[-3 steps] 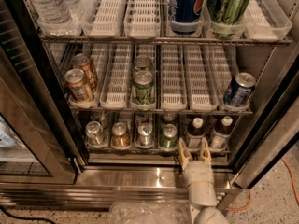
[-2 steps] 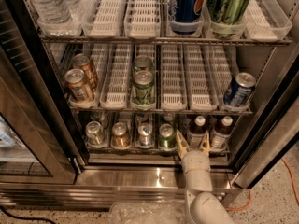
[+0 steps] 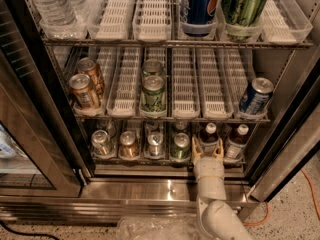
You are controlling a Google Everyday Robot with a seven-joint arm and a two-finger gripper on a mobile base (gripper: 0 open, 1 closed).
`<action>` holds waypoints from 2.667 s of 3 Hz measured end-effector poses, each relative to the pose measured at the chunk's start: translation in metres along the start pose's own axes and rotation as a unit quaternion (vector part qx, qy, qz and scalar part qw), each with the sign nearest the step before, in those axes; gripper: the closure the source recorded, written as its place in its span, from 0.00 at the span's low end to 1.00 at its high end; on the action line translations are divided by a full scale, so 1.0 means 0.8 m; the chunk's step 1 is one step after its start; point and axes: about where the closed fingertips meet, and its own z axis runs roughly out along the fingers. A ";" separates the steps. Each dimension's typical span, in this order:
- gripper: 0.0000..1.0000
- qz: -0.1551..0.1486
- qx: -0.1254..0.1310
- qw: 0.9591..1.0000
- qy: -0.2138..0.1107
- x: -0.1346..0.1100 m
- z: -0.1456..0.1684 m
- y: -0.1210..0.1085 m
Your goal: Pick blue plastic bottle from bottom shelf of fridge
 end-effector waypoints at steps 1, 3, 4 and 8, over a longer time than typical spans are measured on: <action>0.70 0.000 0.000 1.000 0.000 0.000 0.000 0.000; 1.00 0.009 0.006 1.000 -0.018 -0.009 -0.001 -0.001; 1.00 0.022 0.010 0.998 -0.055 -0.033 -0.003 -0.004; 1.00 0.037 0.022 0.992 -0.115 -0.044 -0.025 -0.012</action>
Offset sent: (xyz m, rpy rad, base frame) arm 0.0000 0.0000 0.0000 0.0000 0.0000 0.0000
